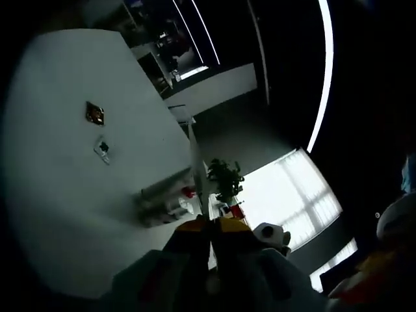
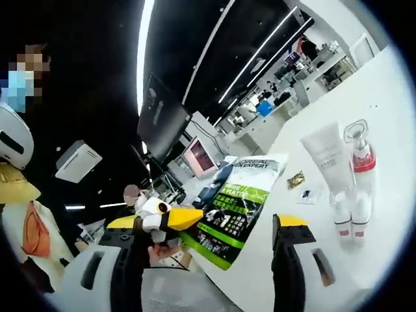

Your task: Arrange the skincare products in the storage area until every visible bottle or jar stands upright without overlapping.

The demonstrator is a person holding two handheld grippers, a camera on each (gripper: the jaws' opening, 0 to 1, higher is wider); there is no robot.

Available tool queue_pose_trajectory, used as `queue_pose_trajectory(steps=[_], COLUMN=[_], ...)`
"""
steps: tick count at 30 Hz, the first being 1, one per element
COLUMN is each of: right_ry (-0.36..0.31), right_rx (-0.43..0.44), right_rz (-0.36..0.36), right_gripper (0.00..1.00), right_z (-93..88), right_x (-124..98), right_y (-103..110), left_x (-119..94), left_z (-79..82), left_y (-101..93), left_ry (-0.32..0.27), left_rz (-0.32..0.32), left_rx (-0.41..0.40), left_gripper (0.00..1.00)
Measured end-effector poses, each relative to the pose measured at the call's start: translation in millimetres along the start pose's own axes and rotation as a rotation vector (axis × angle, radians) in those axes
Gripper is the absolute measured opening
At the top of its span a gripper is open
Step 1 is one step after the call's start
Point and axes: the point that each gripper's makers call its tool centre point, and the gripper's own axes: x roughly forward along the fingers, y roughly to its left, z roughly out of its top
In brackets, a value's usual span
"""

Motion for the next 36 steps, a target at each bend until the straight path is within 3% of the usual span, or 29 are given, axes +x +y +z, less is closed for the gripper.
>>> queue_pose_trajectory(steps=[7, 17, 30, 36], right_ry=[0.055, 0.104, 0.131, 0.124], right_rx=[-0.034, -0.093, -0.097, -0.086], right_rz=[-0.058, -0.131, -0.211, -0.233], right_gripper=[0.92, 1.0, 1.0, 1.0], right_z=[-17.1, -28.3, -40.1, -39.0], right_x=[-10, -23, -46, -52], right_y=[-17, -37, -60, -66], left_x=[5, 11, 30, 41], left_z=[-1.7, -6.0, -7.8, -11.0], left_y=[14.8, 34.8, 73.9, 93.6], left_ry=[0.007, 0.035, 0.12, 0.125], left_rz=[0.041, 0.085, 0.173, 0.21], left_rx=[-0.029, -0.047, -0.051, -0.057], left_gripper=[0.0, 0.0, 0.0, 0.0])
